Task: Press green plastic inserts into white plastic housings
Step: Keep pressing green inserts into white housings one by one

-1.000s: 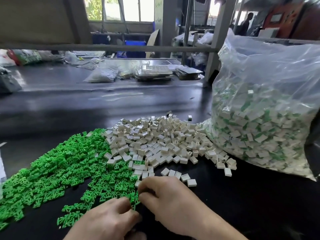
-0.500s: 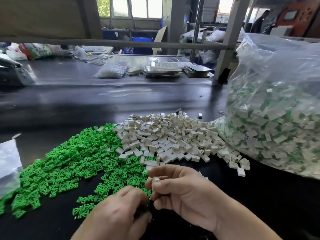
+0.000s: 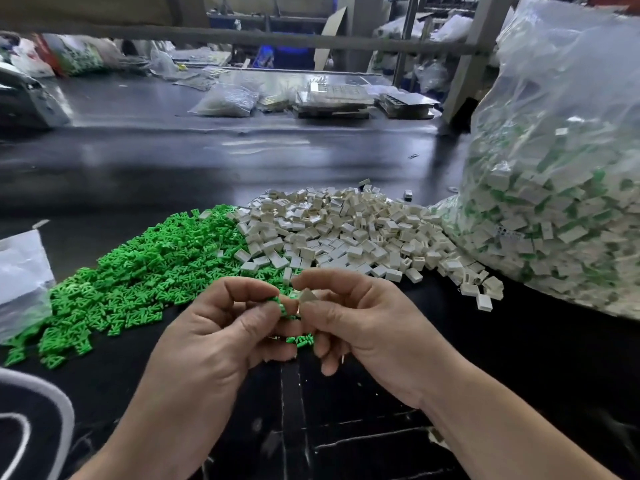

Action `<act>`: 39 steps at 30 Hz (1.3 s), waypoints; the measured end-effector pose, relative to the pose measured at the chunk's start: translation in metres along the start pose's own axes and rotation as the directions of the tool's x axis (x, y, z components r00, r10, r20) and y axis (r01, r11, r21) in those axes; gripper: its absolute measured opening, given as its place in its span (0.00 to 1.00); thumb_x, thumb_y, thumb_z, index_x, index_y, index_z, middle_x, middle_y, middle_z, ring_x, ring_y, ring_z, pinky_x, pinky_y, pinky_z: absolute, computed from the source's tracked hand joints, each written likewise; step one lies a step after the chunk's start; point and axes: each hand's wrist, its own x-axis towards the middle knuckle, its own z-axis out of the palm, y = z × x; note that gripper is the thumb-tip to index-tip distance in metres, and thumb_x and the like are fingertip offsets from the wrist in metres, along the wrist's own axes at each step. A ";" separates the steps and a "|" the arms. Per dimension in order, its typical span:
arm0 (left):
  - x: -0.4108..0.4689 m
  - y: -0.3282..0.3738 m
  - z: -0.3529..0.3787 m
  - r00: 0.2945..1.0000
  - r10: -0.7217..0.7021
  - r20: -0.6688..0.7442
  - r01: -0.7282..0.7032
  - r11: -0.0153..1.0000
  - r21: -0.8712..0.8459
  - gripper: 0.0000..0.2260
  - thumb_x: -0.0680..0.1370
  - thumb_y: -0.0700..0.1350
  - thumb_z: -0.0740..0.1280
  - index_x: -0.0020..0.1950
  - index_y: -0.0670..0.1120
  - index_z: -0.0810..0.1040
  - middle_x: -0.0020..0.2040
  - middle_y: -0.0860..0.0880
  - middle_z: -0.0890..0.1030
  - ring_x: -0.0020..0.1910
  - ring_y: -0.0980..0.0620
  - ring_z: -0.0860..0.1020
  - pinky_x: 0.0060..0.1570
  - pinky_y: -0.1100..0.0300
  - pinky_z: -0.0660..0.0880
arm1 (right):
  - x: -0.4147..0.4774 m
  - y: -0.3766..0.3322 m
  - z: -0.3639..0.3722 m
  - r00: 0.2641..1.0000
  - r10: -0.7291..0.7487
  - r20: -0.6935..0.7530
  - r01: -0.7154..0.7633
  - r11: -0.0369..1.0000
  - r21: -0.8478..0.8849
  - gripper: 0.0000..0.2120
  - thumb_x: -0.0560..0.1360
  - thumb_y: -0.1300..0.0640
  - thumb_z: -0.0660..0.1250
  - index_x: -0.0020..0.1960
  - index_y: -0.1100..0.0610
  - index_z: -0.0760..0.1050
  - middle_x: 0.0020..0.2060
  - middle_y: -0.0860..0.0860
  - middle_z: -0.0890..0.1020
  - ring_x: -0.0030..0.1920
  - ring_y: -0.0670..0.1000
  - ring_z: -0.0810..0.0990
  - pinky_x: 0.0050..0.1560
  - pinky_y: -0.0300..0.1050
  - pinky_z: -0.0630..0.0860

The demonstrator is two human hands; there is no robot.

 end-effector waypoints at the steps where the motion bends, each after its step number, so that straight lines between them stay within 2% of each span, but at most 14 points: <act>1: 0.000 -0.001 -0.001 1.000 0.006 0.002 -0.006 1.000 0.001 0.07 0.65 0.43 0.72 0.41 0.47 0.83 0.43 0.38 0.84 0.38 0.43 0.84 0.32 0.59 0.79 | 0.000 0.000 0.000 1.000 -0.012 0.002 0.012 1.000 -0.005 0.12 0.77 0.66 0.70 0.59 0.57 0.81 0.36 0.52 0.79 0.31 0.49 0.77 0.28 0.41 0.78; 6: -0.001 -0.002 0.001 1.000 0.014 -0.009 -0.014 1.000 -0.011 0.07 0.66 0.41 0.72 0.43 0.46 0.83 0.40 0.38 0.83 0.36 0.45 0.83 0.31 0.59 0.79 | -0.002 -0.002 -0.002 0.997 -0.022 0.078 0.021 1.000 0.013 0.13 0.77 0.66 0.69 0.61 0.59 0.78 0.38 0.52 0.82 0.33 0.49 0.79 0.30 0.40 0.79; 9: 0.000 -0.001 0.000 1.000 -0.012 -0.020 0.011 1.000 -0.022 0.20 0.57 0.49 0.83 0.45 0.45 0.84 0.42 0.39 0.84 0.37 0.45 0.84 0.33 0.59 0.79 | -0.003 -0.002 -0.002 0.995 -0.024 0.098 0.026 1.000 -0.014 0.08 0.77 0.64 0.71 0.55 0.57 0.79 0.39 0.53 0.83 0.34 0.51 0.79 0.32 0.42 0.80; 12: 0.001 0.001 -0.002 0.999 -0.027 -0.038 0.026 0.999 -0.028 0.29 0.50 0.55 0.85 0.45 0.44 0.84 0.44 0.37 0.84 0.39 0.45 0.84 0.34 0.60 0.79 | -0.002 -0.001 -0.003 0.997 -0.008 0.081 0.012 0.999 -0.038 0.06 0.76 0.63 0.72 0.51 0.57 0.77 0.38 0.57 0.81 0.35 0.53 0.80 0.33 0.44 0.80; 14: 0.001 0.001 -0.003 0.999 -0.018 -0.031 0.018 1.000 -0.014 0.27 0.52 0.54 0.84 0.46 0.44 0.84 0.44 0.38 0.84 0.39 0.46 0.84 0.33 0.61 0.79 | -0.001 0.000 -0.003 0.998 -0.013 0.066 0.016 0.999 -0.043 0.05 0.76 0.62 0.73 0.49 0.56 0.78 0.39 0.56 0.80 0.37 0.53 0.80 0.35 0.46 0.80; 16: 0.000 -0.001 -0.003 1.000 -0.017 -0.002 0.017 1.000 0.010 0.21 0.59 0.50 0.82 0.47 0.44 0.85 0.44 0.39 0.84 0.40 0.47 0.84 0.33 0.61 0.79 | -0.001 0.001 -0.002 0.999 -0.025 0.043 0.028 0.997 -0.071 0.04 0.73 0.59 0.73 0.48 0.53 0.80 0.38 0.54 0.79 0.37 0.52 0.79 0.37 0.47 0.80; 18: -0.002 -0.001 -0.003 0.999 -0.031 0.032 0.030 0.999 0.027 0.18 0.63 0.47 0.80 0.50 0.44 0.85 0.44 0.40 0.83 0.40 0.47 0.83 0.34 0.61 0.79 | -0.002 0.001 -0.003 1.000 -0.027 0.016 0.029 0.991 -0.131 0.03 0.72 0.55 0.73 0.47 0.51 0.81 0.35 0.52 0.77 0.34 0.50 0.76 0.34 0.44 0.77; 19: -0.002 -0.001 -0.003 0.998 -0.036 0.049 0.035 0.999 0.032 0.20 0.63 0.49 0.81 0.51 0.44 0.85 0.43 0.40 0.83 0.40 0.47 0.83 0.35 0.60 0.79 | -0.002 0.001 -0.003 1.000 -0.023 0.005 0.023 0.991 -0.135 0.03 0.73 0.54 0.73 0.46 0.51 0.81 0.32 0.52 0.76 0.31 0.49 0.74 0.31 0.42 0.74; 21: -0.004 0.000 -0.002 0.997 -0.052 0.050 0.049 0.998 0.045 0.24 0.59 0.53 0.82 0.52 0.45 0.84 0.42 0.40 0.83 0.39 0.46 0.83 0.35 0.60 0.79 | -0.002 0.000 -0.003 1.000 -0.002 0.002 0.002 0.999 -0.037 0.02 0.72 0.55 0.73 0.44 0.52 0.81 0.30 0.53 0.74 0.27 0.49 0.71 0.24 0.40 0.70; 24: -0.006 0.002 0.000 0.999 -0.034 0.039 0.030 0.995 0.099 0.15 0.64 0.50 0.80 0.47 0.46 0.85 0.38 0.40 0.83 0.36 0.46 0.82 0.33 0.60 0.78 | 0.000 -0.002 0.001 0.996 0.046 0.070 -0.063 0.963 0.261 0.02 0.72 0.62 0.69 0.41 0.57 0.80 0.32 0.55 0.77 0.24 0.49 0.74 0.20 0.39 0.71; 27: -0.009 0.001 0.004 1.000 0.011 0.025 -0.015 0.986 0.166 0.11 0.65 0.50 0.75 0.45 0.47 0.85 0.36 0.42 0.83 0.33 0.47 0.81 0.31 0.60 0.78 | 0.001 0.001 0.002 0.988 0.097 0.123 -0.136 0.919 0.371 0.05 0.71 0.63 0.67 0.39 0.59 0.81 0.34 0.57 0.79 0.25 0.49 0.77 0.21 0.40 0.75; 29: -0.010 0.002 0.005 0.999 0.045 0.016 -0.048 0.975 0.216 0.10 0.65 0.50 0.73 0.45 0.49 0.85 0.36 0.43 0.83 0.33 0.49 0.81 0.31 0.61 0.78 | 0.002 0.002 0.002 0.983 0.122 0.135 -0.162 0.923 0.349 0.04 0.72 0.62 0.67 0.40 0.59 0.81 0.35 0.58 0.79 0.25 0.50 0.77 0.21 0.40 0.75; 33: -0.009 0.000 0.003 0.994 0.107 0.022 -0.109 0.956 0.273 0.06 0.69 0.48 0.72 0.45 0.51 0.84 0.36 0.44 0.83 0.33 0.51 0.81 0.32 0.63 0.78 | 0.001 0.003 0.003 0.982 0.139 0.125 -0.159 0.972 0.172 0.03 0.73 0.59 0.69 0.43 0.57 0.80 0.34 0.56 0.79 0.26 0.50 0.77 0.21 0.40 0.75; 39: -0.012 0.002 0.002 0.987 0.158 0.023 -0.156 0.926 0.343 0.06 0.70 0.49 0.71 0.45 0.52 0.84 0.36 0.44 0.83 0.34 0.50 0.81 0.33 0.63 0.78 | -0.001 0.001 0.002 0.992 0.080 0.100 -0.084 0.995 0.043 0.05 0.75 0.56 0.69 0.44 0.56 0.81 0.36 0.55 0.79 0.28 0.51 0.77 0.23 0.41 0.75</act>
